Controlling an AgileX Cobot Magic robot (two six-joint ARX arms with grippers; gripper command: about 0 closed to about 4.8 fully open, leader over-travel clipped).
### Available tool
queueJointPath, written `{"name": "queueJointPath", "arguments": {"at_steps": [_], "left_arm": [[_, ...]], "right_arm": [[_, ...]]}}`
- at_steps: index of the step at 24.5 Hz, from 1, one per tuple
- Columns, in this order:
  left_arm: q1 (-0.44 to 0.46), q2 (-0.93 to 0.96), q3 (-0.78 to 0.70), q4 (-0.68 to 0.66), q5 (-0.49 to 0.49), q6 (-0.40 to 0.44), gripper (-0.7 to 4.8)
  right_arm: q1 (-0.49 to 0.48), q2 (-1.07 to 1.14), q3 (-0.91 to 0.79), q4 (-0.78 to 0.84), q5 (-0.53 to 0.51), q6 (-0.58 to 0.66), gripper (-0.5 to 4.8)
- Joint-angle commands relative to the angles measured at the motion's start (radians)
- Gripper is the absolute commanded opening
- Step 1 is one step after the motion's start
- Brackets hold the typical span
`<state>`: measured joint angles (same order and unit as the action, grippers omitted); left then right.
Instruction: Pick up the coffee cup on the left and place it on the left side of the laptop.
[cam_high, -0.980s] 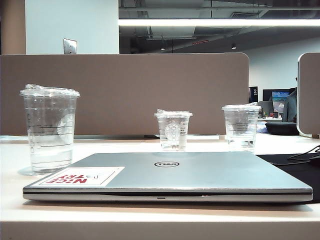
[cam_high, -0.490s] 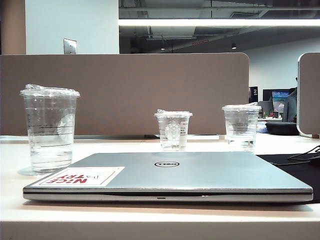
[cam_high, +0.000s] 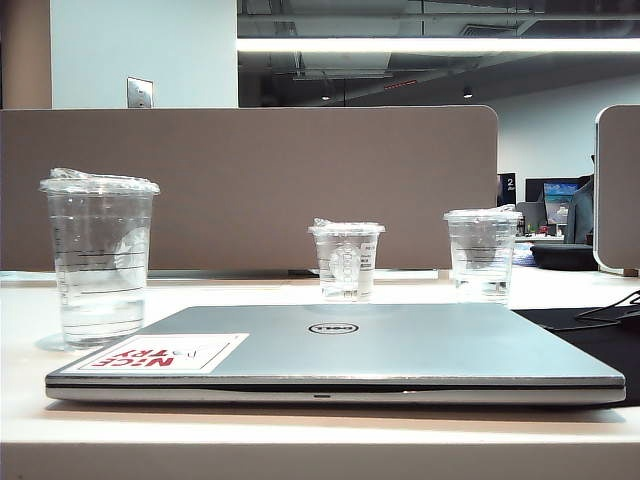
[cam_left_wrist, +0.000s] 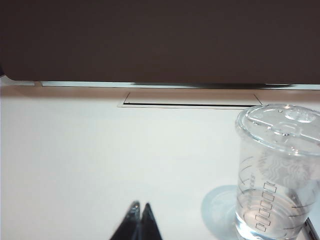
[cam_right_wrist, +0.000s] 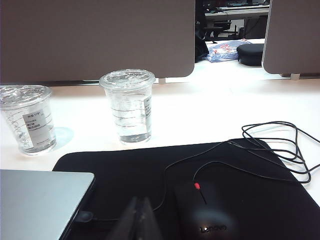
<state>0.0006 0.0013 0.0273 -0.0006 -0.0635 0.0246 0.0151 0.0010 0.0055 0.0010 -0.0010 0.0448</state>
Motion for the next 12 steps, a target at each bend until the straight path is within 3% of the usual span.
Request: {"name": "queueJointPath", "arguments": {"at_steps": [1,7,9,12], "left_arm": [[0.001,0.0,0.002,0.007,-0.001,-0.006,-0.05],[0.001,0.0,0.002,0.007,-0.001,-0.006,-0.05],[0.001,0.0,0.002,0.008,0.0,-0.092,-0.05],[0.001,0.0,0.002,0.008,-0.003,-0.092,-0.05]], "right_arm": [[0.0,-0.002,-0.004,0.018,0.001,0.0,-0.04],[0.0,-0.002,-0.004,0.018,0.001,0.0,-0.04],[0.0,-0.002,-0.004,0.018,0.001,0.0,-0.04],[0.0,-0.002,-0.004,0.018,0.001,0.0,-0.04]]}}
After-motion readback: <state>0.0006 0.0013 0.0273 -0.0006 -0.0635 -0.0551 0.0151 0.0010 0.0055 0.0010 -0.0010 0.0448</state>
